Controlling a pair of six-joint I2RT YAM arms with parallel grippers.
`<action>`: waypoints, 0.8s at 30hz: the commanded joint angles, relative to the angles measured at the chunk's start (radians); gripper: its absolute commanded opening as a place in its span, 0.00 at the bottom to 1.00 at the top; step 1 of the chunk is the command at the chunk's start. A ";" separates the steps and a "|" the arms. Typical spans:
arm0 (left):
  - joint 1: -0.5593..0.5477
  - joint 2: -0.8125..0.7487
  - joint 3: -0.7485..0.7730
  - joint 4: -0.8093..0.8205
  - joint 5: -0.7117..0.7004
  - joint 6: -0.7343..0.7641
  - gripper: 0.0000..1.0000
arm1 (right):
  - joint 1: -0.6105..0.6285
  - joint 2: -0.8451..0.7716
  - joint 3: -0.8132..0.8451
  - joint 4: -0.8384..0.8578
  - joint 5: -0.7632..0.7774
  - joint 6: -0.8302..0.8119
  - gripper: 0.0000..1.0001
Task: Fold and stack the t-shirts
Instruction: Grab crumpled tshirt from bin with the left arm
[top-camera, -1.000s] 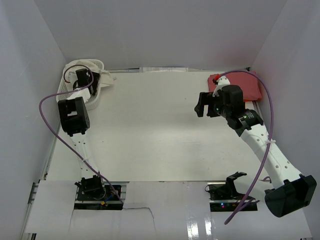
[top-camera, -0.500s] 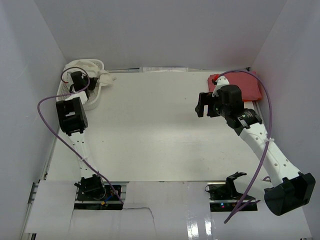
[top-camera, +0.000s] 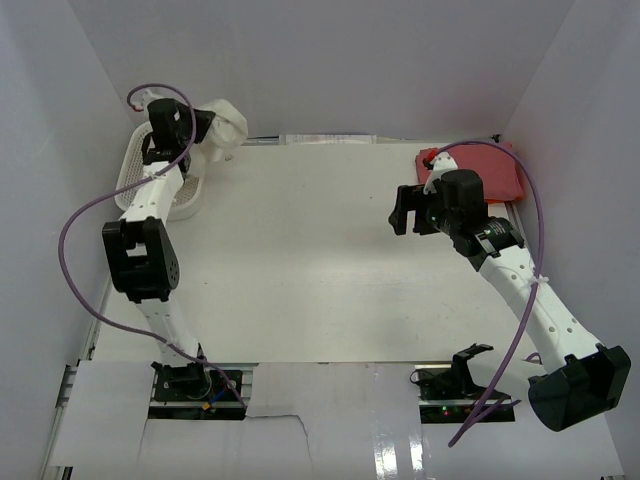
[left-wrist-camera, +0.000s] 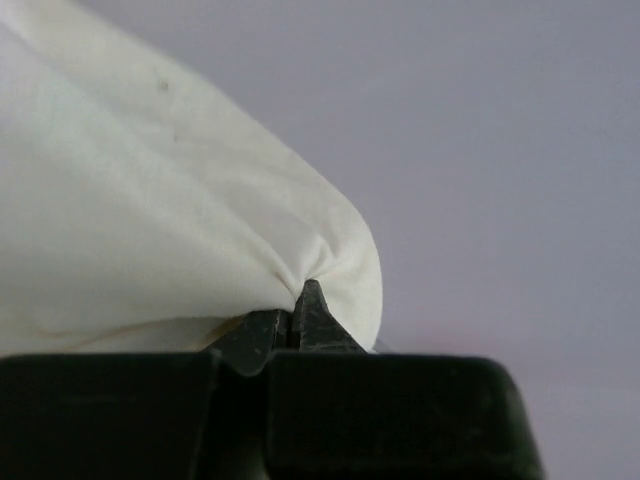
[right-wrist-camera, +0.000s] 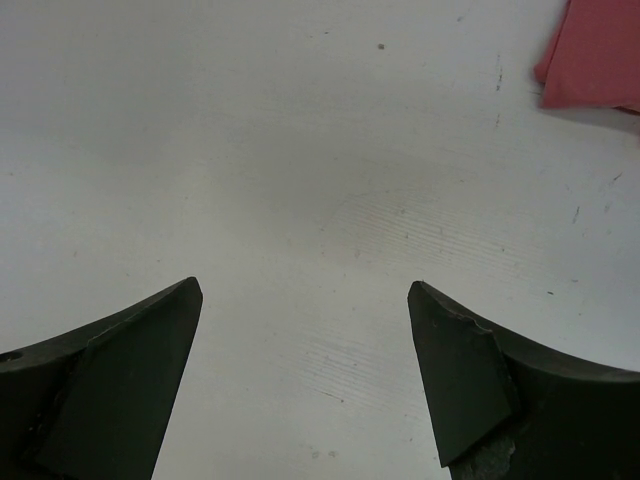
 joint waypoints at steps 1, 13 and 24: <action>-0.073 -0.240 -0.029 -0.162 -0.021 0.122 0.00 | -0.003 -0.010 0.002 0.030 -0.051 0.000 0.90; -0.359 -1.030 -0.618 -0.343 -0.009 0.331 0.00 | -0.003 -0.007 -0.015 0.044 -0.098 0.003 0.90; -0.378 -0.895 -0.125 -0.594 0.098 0.501 0.00 | -0.003 0.015 0.004 0.058 -0.108 0.016 0.90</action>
